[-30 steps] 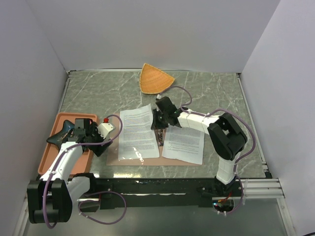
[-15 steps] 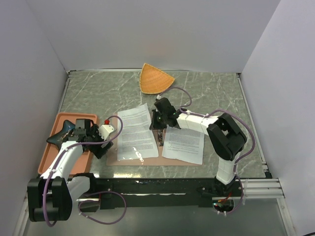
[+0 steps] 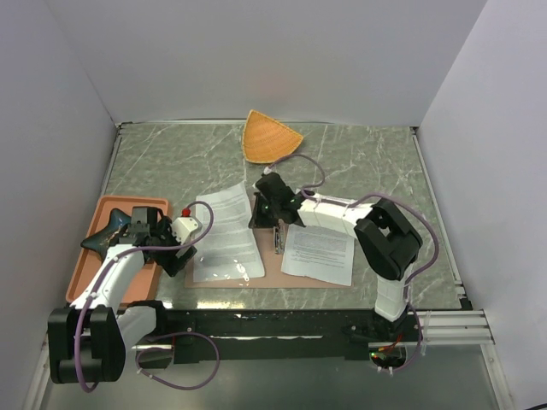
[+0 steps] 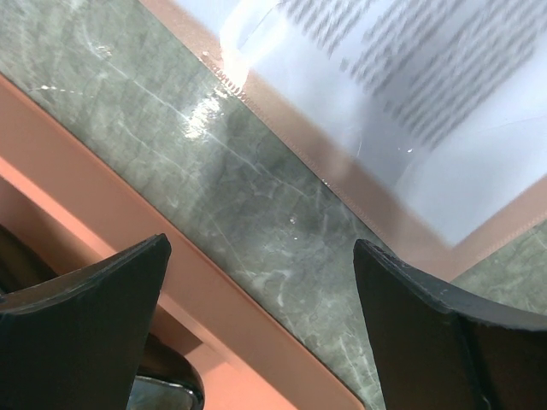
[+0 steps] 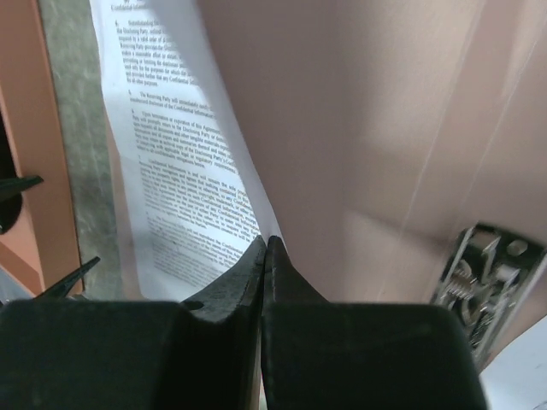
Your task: Put the files into the folder
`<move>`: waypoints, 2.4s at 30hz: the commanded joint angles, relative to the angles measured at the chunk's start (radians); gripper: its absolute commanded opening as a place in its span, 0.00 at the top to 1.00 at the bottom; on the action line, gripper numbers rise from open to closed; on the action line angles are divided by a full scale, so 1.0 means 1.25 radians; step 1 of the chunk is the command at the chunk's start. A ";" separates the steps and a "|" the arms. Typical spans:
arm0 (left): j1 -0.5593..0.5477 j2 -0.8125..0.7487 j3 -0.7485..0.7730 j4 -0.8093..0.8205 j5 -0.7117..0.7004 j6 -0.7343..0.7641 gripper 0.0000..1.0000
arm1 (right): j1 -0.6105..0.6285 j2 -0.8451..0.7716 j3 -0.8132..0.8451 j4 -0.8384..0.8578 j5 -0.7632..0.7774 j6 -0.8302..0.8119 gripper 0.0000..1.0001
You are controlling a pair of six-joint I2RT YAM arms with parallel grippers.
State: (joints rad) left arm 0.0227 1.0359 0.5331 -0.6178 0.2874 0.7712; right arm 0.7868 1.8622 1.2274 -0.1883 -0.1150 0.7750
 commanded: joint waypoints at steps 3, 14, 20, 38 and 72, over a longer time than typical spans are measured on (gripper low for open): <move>0.000 0.012 0.008 -0.006 0.014 0.024 0.04 | 0.063 0.003 0.013 -0.059 0.077 0.065 1.00; 0.000 0.007 0.003 0.001 0.009 0.021 0.04 | 0.063 0.010 0.011 -0.065 0.075 0.070 1.00; 0.000 0.000 0.004 0.006 0.008 0.015 0.04 | 0.063 0.018 0.011 -0.057 0.067 0.070 1.00; -0.002 0.039 0.241 -0.152 0.180 -0.088 0.04 | 0.075 -0.027 0.032 -0.100 0.039 0.069 0.37; -0.347 0.274 0.482 -0.034 0.173 -0.342 0.39 | -0.065 -0.195 -0.221 -0.081 -0.025 -0.014 0.69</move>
State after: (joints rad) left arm -0.3676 1.3209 1.0618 -0.7589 0.5179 0.3962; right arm 0.7254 1.6028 0.9730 -0.3523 -0.1257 0.7670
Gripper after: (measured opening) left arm 0.645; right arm 0.377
